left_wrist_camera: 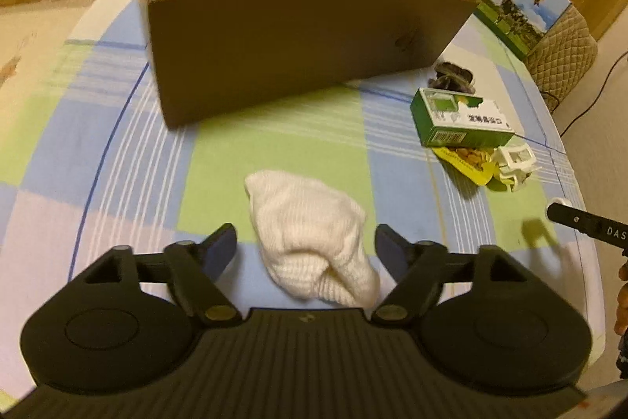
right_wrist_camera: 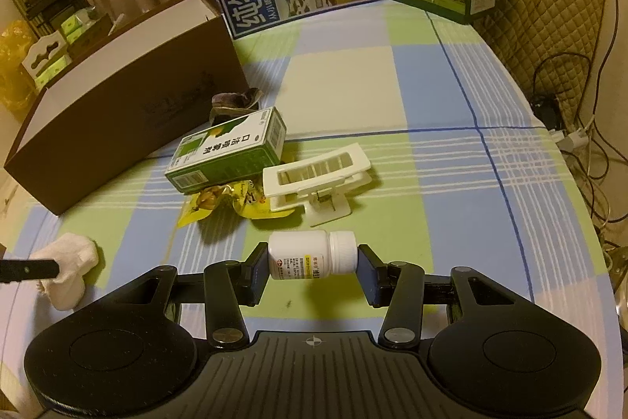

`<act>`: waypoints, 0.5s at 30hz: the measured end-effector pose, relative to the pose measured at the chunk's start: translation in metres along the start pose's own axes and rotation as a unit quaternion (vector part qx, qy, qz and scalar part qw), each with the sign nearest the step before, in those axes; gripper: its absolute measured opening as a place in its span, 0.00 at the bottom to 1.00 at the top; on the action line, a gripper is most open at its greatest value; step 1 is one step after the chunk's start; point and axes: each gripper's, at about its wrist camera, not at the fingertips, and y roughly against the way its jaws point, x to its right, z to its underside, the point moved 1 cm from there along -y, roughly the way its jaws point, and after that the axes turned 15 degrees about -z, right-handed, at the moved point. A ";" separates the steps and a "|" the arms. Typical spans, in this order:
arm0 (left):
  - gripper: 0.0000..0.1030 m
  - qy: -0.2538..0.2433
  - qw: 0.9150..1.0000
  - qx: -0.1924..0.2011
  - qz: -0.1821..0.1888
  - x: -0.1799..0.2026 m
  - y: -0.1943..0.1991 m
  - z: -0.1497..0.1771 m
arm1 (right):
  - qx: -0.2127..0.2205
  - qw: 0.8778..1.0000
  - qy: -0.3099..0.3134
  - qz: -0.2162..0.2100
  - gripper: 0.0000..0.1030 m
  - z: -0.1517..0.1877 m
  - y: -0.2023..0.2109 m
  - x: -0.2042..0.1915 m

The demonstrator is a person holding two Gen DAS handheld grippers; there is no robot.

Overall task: Organize objects
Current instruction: 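Carry the white cloth with the left gripper while the right carries the pill bottle over the brown box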

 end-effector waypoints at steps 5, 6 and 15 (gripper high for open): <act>0.77 -0.014 1.000 -0.003 -0.006 0.009 -0.011 -0.008 | 0.000 1.000 0.000 0.001 0.43 0.001 0.002 -0.001; 0.77 -0.016 1.000 -0.004 -0.007 0.011 -0.013 -0.009 | 0.000 1.000 0.000 0.001 0.43 0.001 0.002 -0.001; 0.46 -0.047 0.998 -0.013 -0.033 0.026 -0.021 -0.003 | 0.002 1.000 -0.002 0.006 0.43 0.006 0.011 -0.001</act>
